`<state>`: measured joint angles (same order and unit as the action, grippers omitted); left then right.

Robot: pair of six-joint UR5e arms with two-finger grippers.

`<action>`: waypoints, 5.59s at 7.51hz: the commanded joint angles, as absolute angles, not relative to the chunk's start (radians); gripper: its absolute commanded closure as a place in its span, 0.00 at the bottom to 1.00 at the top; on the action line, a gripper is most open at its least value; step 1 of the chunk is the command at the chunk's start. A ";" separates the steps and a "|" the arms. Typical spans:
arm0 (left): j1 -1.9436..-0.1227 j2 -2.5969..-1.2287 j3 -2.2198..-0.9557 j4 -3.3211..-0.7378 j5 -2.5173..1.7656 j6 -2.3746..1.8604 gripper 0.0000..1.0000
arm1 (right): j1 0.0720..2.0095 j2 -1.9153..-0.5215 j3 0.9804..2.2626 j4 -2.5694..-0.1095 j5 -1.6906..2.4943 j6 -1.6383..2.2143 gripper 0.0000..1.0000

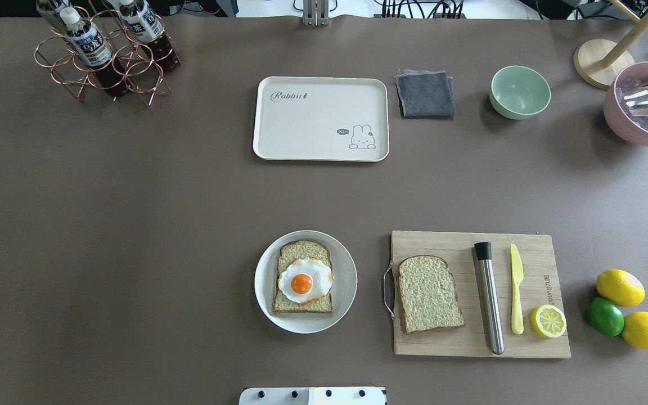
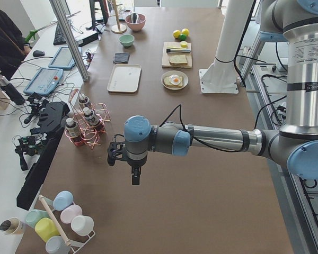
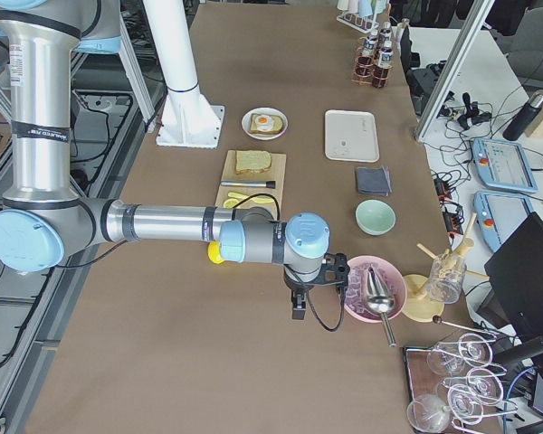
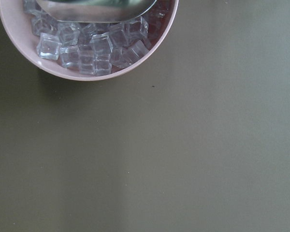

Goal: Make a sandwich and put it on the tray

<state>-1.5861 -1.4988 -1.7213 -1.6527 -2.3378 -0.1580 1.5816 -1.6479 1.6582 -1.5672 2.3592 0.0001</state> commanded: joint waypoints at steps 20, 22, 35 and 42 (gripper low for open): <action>-1.586 -1.500 -1.723 -1.661 -2.336 -0.158 0.02 | 0.457 -1.468 2.079 -1.224 1.830 1.269 0.01; -1.586 -1.500 -1.726 -1.661 -2.338 -0.158 0.02 | 0.408 -1.511 2.069 -1.177 1.770 1.276 0.01; -1.586 -1.500 -1.721 -1.661 -2.336 -0.155 0.02 | 0.344 -1.552 1.997 -1.057 1.713 1.321 0.76; -1.586 -1.520 -1.713 -1.660 -2.335 -0.158 0.02 | 0.461 -1.588 2.120 -1.057 1.854 1.330 1.00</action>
<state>-1.5861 -1.5123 -1.7186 -1.6601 -2.3355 -0.1579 0.3827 -1.5775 2.0780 -1.0583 1.7529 1.3272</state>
